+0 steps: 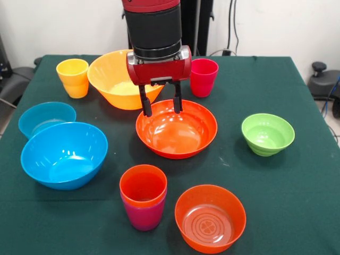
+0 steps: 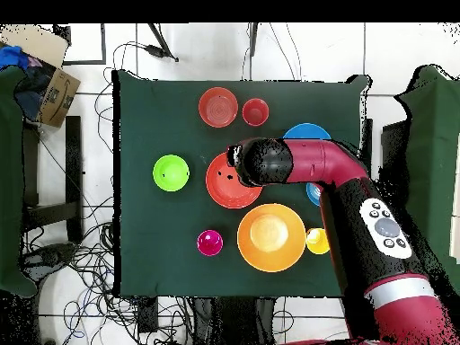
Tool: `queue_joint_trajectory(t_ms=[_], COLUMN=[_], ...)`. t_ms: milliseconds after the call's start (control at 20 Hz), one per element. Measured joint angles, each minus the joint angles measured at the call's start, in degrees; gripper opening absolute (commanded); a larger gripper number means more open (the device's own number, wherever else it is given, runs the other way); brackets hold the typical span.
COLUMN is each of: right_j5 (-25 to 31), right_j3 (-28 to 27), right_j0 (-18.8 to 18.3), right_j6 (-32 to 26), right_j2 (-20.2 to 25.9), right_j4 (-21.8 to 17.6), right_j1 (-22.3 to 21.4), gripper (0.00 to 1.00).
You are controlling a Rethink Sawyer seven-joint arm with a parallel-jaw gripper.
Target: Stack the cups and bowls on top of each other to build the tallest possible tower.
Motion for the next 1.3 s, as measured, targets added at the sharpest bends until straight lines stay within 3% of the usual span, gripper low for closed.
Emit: queue_joint_trajectory(t_ms=[550, 1300], right_j5=[0.0, 0.0], right_j3=[1.2, 10.9], right_j0=[0.6, 2.3], right_j6=[0.0, 0.0], right_j2=[-0.8, -3.6], right_j4=[0.6, 4.7], right_j1=[-2.8, -9.3], gripper=[1.0, 1.0])
